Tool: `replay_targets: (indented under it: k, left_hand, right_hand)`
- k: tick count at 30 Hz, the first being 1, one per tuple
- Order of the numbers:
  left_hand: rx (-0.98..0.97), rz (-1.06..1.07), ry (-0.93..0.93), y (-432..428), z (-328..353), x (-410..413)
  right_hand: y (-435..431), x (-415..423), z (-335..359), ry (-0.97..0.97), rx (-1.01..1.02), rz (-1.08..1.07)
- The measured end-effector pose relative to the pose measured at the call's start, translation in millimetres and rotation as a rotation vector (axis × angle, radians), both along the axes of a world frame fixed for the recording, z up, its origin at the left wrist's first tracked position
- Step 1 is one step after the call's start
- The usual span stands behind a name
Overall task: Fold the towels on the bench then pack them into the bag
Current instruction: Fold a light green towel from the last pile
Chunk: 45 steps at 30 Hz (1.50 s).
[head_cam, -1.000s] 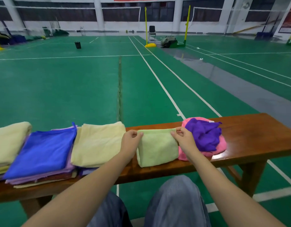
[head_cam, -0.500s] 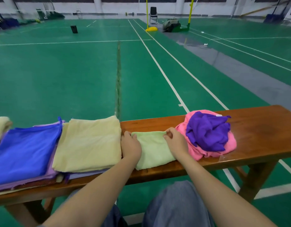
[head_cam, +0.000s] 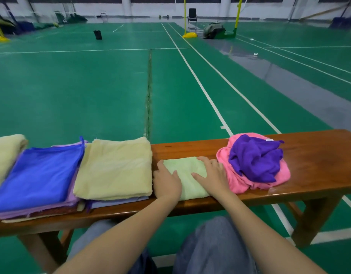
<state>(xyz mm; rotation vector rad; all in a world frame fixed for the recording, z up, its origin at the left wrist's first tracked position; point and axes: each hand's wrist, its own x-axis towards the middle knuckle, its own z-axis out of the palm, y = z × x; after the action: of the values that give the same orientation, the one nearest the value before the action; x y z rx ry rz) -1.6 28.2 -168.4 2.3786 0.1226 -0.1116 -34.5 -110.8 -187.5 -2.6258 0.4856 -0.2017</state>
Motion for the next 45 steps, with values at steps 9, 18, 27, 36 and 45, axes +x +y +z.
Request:
replay_targets:
  k: [9, 18, 27, 36, 45]
  left_hand:
    - [-0.349, -0.264, 0.162, 20.8, 7.0, 4.8]
    - [-0.634, -0.331, 0.145, 22.7, 32.3, -7.2]
    - [-0.850, -0.201, 0.100, 117.6, 100.0, 11.5]
    - [0.033, -0.179, -0.237, 192.9, 89.4, 42.7]
    - [0.436, -0.448, -0.269, 167.0, 41.1, 37.6]
  right_hand:
    - [0.4, -4.3, 20.3, -0.193, 0.421, 0.066]
    - [-4.9, -25.2, 67.6, -0.305, 0.554, 0.068]
    - [78.0, 4.8, 112.2, -0.333, 0.670, 0.186]
    - [156.4, 40.6, 88.5, -0.077, 0.531, 0.228]
    - [154.6, 37.6, 44.3, -0.066, 0.105, 0.410]
